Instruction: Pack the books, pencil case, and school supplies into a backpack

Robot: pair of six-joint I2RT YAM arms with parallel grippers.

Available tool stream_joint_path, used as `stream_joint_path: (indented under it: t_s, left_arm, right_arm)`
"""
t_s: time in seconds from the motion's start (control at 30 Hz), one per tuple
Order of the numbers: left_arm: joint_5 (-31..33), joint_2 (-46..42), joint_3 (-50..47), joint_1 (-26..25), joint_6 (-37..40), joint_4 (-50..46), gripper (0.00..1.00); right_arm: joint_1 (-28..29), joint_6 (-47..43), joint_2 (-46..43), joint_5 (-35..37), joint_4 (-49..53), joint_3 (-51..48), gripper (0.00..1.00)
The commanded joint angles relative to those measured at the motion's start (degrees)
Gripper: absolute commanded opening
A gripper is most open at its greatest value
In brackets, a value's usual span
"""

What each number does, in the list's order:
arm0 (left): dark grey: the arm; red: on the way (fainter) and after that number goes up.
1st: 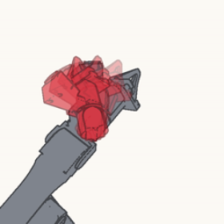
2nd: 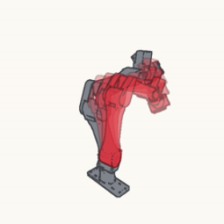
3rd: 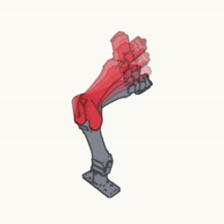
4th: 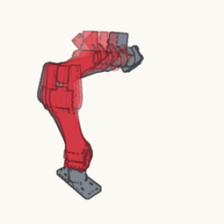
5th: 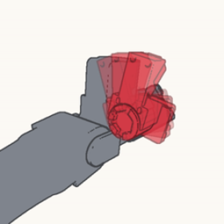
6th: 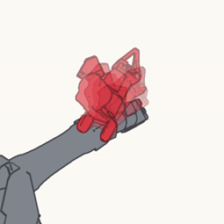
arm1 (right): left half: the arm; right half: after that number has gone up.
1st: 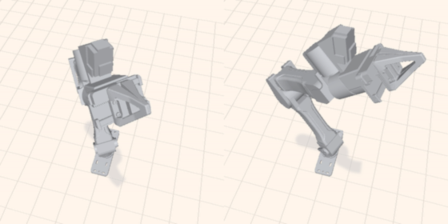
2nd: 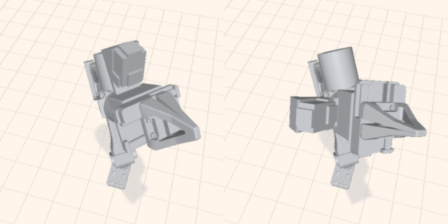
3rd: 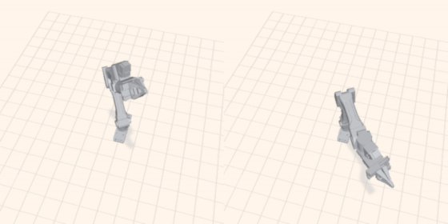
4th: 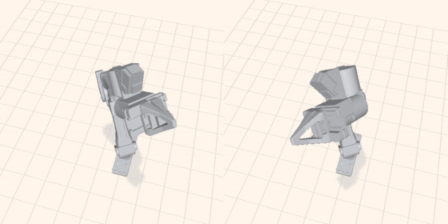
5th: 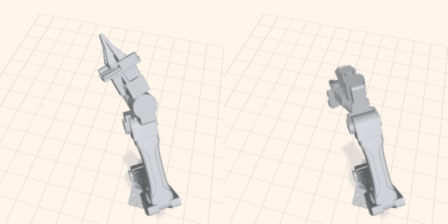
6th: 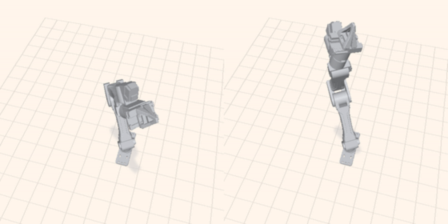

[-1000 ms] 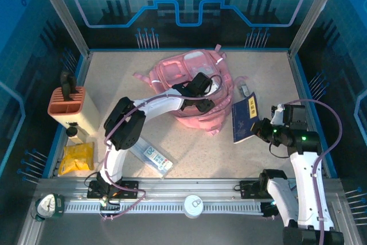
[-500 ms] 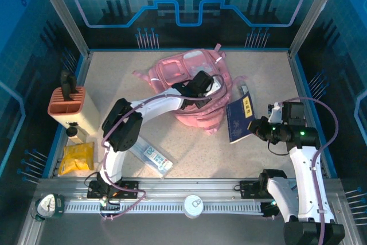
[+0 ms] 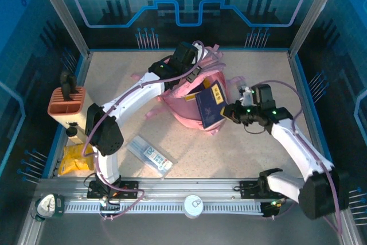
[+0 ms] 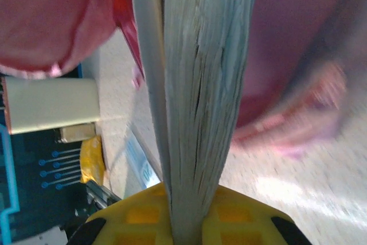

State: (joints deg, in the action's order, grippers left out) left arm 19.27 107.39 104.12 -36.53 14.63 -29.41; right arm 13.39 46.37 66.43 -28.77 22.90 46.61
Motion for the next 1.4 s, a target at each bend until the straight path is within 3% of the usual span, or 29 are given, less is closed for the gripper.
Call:
stream_joint_path:
  t_s: [0.0,0.17,0.3,0.47,0.53,0.77,0.9,1.1,1.27,1.37]
  left_arm:
    - [-0.75,-5.45,2.70,-0.29,-3.23,1.55,0.00]
    - [-1.46,-5.94,3.77,-0.22,-5.45,-0.50,0.00]
    - [-2.16,-6.10,3.90,-0.27,-8.51,-1.00,0.00]
    - [-1.33,-5.18,4.91,-0.20,-11.93,-1.81,0.00]
    - [-1.15,-5.01,5.33,-0.12,-13.28,-2.36,0.00]
    - [-4.92,-2.77,5.60,0.15,-20.81,-4.86,0.00]
    - [-8.68,-0.94,2.41,0.15,-25.44,-3.58,0.03]
    - [-16.37,-1.19,-3.30,0.23,-32.21,-2.92,0.42]
    - [-18.08,-12.54,-21.03,2.21,-39.49,6.25,0.61]
    - [-16.72,-19.64,-31.60,6.14,-46.02,8.33,0.65]
  right_arm:
    - [2.84,3.93,7.64,-0.32,-17.12,3.39,0.00]
    - [4.25,6.45,22.52,1.63,-28.50,8.87,0.02]
    - [4.97,6.83,33.04,3.75,-32.56,15.75,0.10]
    - [5.16,2.59,43.02,7.67,-29.41,24.82,0.34]
    - [5.13,0.47,43.53,7.37,-26.21,26.41,0.48]
    - [5.49,-1.21,27.94,9.83,-24.83,11.36,0.63]
    - [5.36,-4.53,14.32,16.78,-16.68,3.39,0.68]
    - [5.51,-10.53,-0.65,19.69,-4.48,-2.35,0.74]
    - [7.87,-13.12,-6.48,18.14,-0.15,-4.82,0.76]
    - [11.96,-12.99,-5.58,18.88,0.71,-5.06,0.78]
